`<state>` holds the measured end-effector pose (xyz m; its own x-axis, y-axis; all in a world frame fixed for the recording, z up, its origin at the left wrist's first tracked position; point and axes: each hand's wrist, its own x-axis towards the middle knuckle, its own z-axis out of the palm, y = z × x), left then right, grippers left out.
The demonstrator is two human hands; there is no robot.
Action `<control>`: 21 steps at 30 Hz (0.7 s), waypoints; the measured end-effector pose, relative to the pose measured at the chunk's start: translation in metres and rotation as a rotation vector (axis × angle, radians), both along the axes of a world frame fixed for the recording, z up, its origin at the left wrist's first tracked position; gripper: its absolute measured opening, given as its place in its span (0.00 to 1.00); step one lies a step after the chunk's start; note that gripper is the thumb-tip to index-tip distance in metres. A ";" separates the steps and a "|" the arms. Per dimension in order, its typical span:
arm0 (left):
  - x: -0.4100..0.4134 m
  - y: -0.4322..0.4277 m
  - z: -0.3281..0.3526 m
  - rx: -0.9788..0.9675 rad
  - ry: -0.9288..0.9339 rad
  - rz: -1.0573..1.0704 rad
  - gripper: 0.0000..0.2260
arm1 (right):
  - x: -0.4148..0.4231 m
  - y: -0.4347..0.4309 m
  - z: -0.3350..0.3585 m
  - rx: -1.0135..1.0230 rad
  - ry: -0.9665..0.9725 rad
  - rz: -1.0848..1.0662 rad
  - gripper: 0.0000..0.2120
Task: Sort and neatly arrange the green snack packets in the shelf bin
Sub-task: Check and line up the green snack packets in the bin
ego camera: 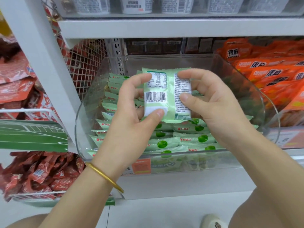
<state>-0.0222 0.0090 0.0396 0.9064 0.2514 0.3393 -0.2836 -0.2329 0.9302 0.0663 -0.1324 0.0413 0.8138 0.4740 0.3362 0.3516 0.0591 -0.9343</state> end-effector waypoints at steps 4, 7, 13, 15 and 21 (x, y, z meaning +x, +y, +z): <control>0.002 0.006 0.000 -0.183 0.088 0.153 0.11 | -0.001 0.001 0.002 0.085 0.179 0.091 0.13; 0.003 0.015 0.004 -0.433 0.191 0.133 0.08 | 0.002 0.001 0.002 0.085 0.215 0.084 0.23; 0.002 0.026 0.005 -0.530 0.321 0.056 0.10 | -0.001 0.007 0.003 -0.153 -0.053 -0.019 0.11; 0.002 0.030 0.009 -0.567 0.325 0.039 0.11 | -0.002 0.012 0.006 -0.088 -0.019 -0.030 0.08; 0.012 0.054 0.003 0.391 0.213 0.405 0.13 | 0.012 0.031 0.008 -0.157 -0.148 -0.222 0.04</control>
<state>-0.0098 0.0633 0.0426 0.8228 0.4842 0.2975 0.0825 -0.6197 0.7805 0.0779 -0.1014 0.0497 0.8509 0.3454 0.3959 0.4728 -0.1751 -0.8636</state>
